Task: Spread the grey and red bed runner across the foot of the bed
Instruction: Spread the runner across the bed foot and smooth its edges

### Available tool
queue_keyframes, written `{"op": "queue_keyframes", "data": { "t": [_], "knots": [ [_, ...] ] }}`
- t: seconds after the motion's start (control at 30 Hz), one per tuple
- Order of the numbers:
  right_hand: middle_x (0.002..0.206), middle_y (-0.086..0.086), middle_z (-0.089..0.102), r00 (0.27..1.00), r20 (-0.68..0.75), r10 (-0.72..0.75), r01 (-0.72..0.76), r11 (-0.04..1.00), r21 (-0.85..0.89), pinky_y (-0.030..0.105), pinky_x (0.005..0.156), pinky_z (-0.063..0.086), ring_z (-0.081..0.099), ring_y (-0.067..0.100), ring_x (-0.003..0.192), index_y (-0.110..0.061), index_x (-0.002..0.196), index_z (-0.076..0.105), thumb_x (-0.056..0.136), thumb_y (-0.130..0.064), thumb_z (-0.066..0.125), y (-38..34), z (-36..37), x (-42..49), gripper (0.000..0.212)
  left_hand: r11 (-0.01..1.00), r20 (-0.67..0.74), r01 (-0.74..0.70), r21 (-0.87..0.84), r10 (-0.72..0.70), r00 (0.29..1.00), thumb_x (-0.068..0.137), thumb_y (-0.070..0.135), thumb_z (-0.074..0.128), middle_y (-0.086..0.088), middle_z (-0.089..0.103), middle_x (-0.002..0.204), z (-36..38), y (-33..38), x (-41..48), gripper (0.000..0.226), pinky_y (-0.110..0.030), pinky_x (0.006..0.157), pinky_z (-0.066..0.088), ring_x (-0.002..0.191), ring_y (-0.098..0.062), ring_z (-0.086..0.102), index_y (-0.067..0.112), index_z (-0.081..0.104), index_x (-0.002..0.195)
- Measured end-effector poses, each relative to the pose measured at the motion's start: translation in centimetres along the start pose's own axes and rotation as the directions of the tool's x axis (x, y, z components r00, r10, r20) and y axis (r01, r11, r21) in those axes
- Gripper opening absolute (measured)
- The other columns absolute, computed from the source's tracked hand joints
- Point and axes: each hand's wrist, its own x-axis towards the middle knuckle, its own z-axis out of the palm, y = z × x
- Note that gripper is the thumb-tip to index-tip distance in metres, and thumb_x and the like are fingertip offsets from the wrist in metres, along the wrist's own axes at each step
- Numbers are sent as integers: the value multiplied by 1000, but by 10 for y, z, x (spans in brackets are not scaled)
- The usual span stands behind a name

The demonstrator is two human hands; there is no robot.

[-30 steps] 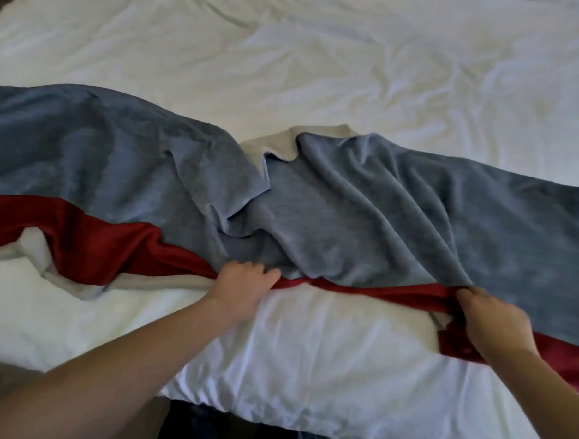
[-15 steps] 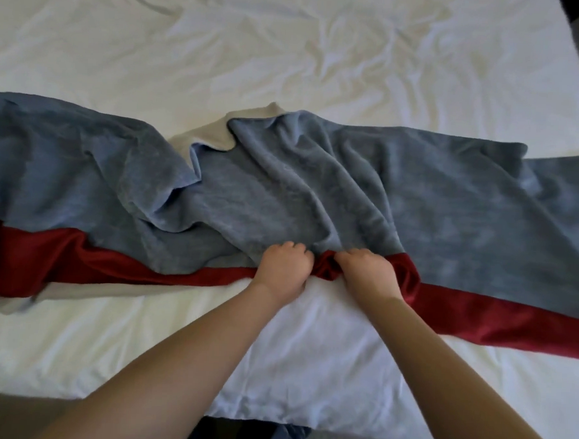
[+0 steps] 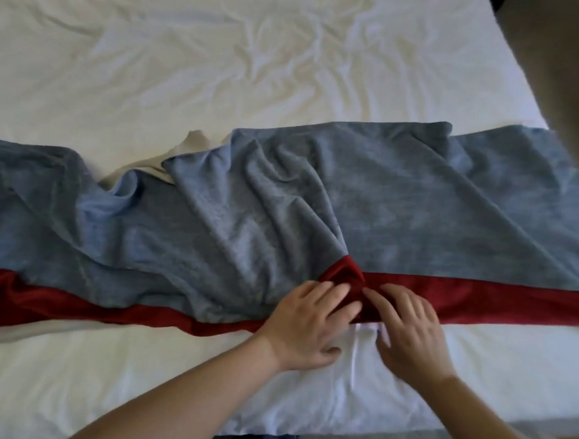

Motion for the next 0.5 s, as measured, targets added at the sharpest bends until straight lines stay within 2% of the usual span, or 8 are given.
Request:
{"op": "queue_keyframes", "data": {
  "t": [0.07,0.1,0.13,0.2,0.27,0.37,0.5],
  "knots": [
    [103,10,66,999,49,-19,23,994,-102,37,77,54,65,29,94,-6,113,67,71,-14,52,28,-3,-5,45,995,21,-49,81,48,999,74,37,60,-2,62,123,8,18,35,48,-35,94,48,107,-20,59,30,61,122],
    [94,9,68,998,56,-37,45,990,-135,35,69,56,67,30,84,-5,104,70,73,-14,48,40,-5,-5,39,988,43,-78,135,73,996,79,28,58,2,68,109,9,25,51,32,-34,93,50,98,-17,63,32,68,109],
    [84,9,68,997,59,-49,59,985,-164,34,61,56,67,29,75,-5,94,72,72,-10,50,50,-8,-3,31,976,62,-96,195,85,994,78,21,60,5,71,90,10,31,66,21,-32,91,51,87,-14,65,31,74,90],
    [67,7,62,995,95,-29,48,977,-208,31,47,51,62,28,59,-7,74,70,60,1,70,65,-17,2,16,957,96,-102,272,78,992,63,15,69,6,63,58,14,41,86,10,-28,81,55,61,-13,62,24,69,58],
    [57,7,55,988,154,21,16,972,-234,28,39,44,58,27,50,-8,62,65,44,7,79,77,-27,6,27,974,83,-60,219,43,996,51,8,65,3,54,44,13,51,99,14,-22,60,52,44,-15,54,19,60,45],
    [54,8,53,982,182,39,11,964,-264,27,34,41,56,28,46,-7,58,62,39,11,79,98,-39,-3,31,987,60,30,158,-39,997,57,7,45,3,51,41,13,75,118,22,-18,47,39,38,-15,51,18,56,41],
    [55,11,53,974,168,151,-98,953,-288,31,35,44,58,30,48,-4,60,63,45,14,77,140,-52,-35,27,994,132,91,60,-98,986,56,13,55,3,57,50,15,119,144,11,-18,41,38,44,-13,58,19,62,51]
  ]
}}
